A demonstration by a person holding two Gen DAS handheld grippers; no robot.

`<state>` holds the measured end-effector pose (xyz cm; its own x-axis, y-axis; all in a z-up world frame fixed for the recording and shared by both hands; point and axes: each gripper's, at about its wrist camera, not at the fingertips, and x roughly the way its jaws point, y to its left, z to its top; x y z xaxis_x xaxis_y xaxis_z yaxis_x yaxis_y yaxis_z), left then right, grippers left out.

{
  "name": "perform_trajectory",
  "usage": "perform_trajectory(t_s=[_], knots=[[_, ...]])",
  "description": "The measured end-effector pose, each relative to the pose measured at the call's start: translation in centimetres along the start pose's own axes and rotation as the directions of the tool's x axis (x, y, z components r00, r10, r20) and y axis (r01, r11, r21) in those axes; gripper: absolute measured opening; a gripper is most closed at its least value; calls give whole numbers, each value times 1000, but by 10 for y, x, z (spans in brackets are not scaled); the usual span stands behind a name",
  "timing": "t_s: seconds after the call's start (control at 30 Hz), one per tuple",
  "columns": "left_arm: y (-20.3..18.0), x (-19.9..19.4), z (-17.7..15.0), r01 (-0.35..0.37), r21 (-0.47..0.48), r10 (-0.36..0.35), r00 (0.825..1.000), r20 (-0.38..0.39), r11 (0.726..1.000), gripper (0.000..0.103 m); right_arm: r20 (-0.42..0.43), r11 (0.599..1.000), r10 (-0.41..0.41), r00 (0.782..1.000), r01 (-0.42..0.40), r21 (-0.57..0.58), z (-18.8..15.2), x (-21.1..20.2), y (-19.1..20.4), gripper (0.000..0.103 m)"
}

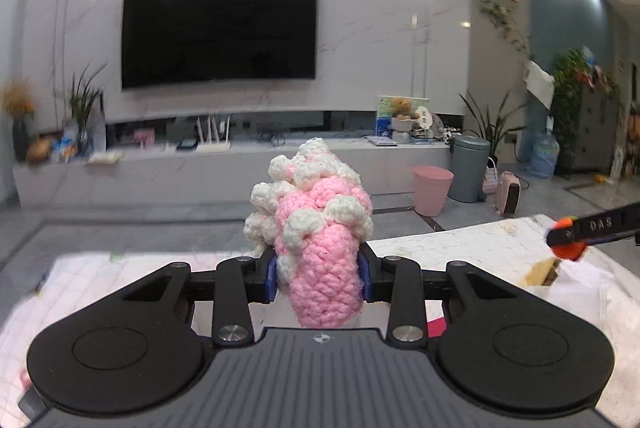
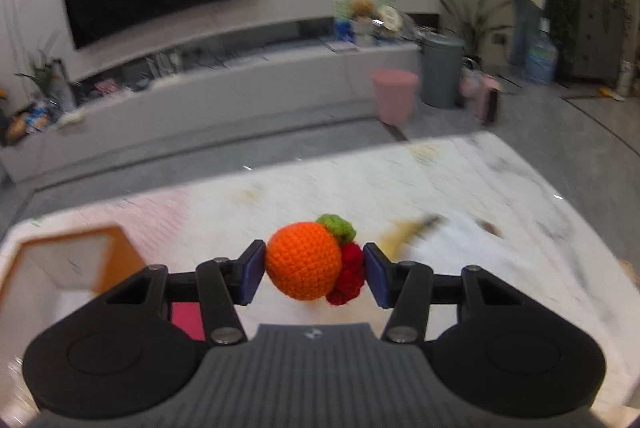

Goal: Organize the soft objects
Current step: 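Carry the pink pad and orange fruit toward the orange-rimmed box with both grippers, then open the left gripper to drop the pink pad into the box while the right gripper releases the fruit there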

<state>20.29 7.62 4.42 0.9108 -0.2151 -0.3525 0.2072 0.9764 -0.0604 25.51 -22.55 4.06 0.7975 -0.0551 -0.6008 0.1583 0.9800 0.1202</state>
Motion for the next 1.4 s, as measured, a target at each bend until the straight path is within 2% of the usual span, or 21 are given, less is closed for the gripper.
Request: perform_trajectory(t_s=[0.07, 0.2, 0.33, 0.47, 0.63, 0.7, 0.77, 0.83, 0.97, 1.07, 1.17, 1.27, 1.4], knots=[[17, 7, -2, 17, -69, -20, 999, -35, 997, 42, 23, 998, 57, 998, -57, -15, 8, 2, 25, 53], [44, 26, -10, -66, -134, 51, 993, -111, 989, 42, 39, 986, 159, 986, -156, -64, 16, 8, 81, 53], [75, 41, -13, -43, -238, 6, 988, -156, 970, 42, 10, 966, 227, 974, -224, -129, 10, 16, 128, 52], [84, 56, -19, -102, -226, 51, 974, -221, 969, 42, -28, 948, 266, 964, -267, -175, -2, 25, 159, 52], [95, 66, -32, -106, -260, 19, 948, -317, 960, 45, -68, 928, 300, 952, -307, -211, -19, 29, 183, 52], [94, 71, -34, -127, -259, 37, 945, -325, 958, 49, -80, 921, 309, 948, -319, -225, -24, 31, 189, 52], [91, 71, -37, -144, -256, 58, 946, -318, 956, 60, -93, 917, 307, 947, -321, -235, -28, 35, 193, 52], [92, 72, -38, -155, -270, 66, 947, -314, 950, 63, -101, 914, 307, 946, -323, -245, -32, 36, 198, 52], [88, 73, -35, -118, -265, 26, 944, -329, 957, 75, -110, 909, 305, 946, -323, -262, -35, 34, 201, 52], [89, 70, -33, -112, -302, 9, 947, -322, 947, 84, -107, 911, 299, 948, -317, -264, -36, 29, 200, 52], [93, 63, -30, -94, -348, -19, 951, -308, 933, 87, -106, 911, 302, 947, -320, -261, -36, 26, 199, 52], [94, 56, -23, -82, -331, -29, 948, -317, 940, 88, -104, 912, 304, 947, -321, -254, -34, 24, 194, 52], [99, 39, -15, -86, -344, -5, 967, -255, 935, 93, -102, 916, 297, 949, -313, -250, -30, 22, 194, 52]])
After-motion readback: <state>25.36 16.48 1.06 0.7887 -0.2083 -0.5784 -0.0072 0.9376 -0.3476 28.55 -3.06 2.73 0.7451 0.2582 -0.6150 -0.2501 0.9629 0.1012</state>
